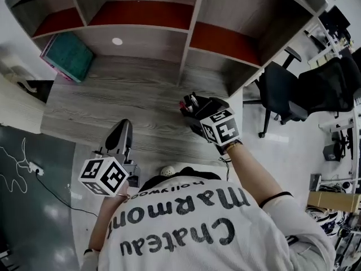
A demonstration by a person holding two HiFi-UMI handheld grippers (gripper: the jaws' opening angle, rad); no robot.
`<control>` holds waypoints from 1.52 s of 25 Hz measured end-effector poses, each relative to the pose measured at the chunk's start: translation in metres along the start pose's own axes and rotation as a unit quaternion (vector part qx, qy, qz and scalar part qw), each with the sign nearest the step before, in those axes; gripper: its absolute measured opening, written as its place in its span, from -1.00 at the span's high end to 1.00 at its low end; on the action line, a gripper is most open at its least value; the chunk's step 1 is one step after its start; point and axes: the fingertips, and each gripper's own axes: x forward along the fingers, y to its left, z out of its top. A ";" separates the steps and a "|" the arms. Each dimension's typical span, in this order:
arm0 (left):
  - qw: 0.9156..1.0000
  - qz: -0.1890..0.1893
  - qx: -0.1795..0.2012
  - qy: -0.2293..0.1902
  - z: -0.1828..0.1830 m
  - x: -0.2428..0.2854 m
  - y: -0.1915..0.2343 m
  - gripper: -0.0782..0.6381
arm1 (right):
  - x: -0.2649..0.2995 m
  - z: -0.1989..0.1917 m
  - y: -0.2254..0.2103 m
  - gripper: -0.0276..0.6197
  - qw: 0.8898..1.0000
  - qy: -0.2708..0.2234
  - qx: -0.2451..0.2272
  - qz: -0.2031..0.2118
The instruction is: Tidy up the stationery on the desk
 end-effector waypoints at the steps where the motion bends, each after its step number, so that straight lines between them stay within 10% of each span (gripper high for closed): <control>1: 1.000 -0.004 0.002 0.001 0.001 0.003 -0.003 0.74 | -0.004 -0.001 -0.005 -0.46 1.000 -0.009 0.012 -0.007; 17: 0.998 -0.051 0.016 0.040 -0.025 0.043 -0.059 0.74 | -0.073 -0.022 -0.071 -0.46 0.986 -0.105 0.098 -0.080; 38: 0.998 0.049 -0.016 0.035 -0.067 0.031 -0.100 0.74 | -0.060 -0.045 -0.122 -0.46 0.992 -0.114 0.044 -0.016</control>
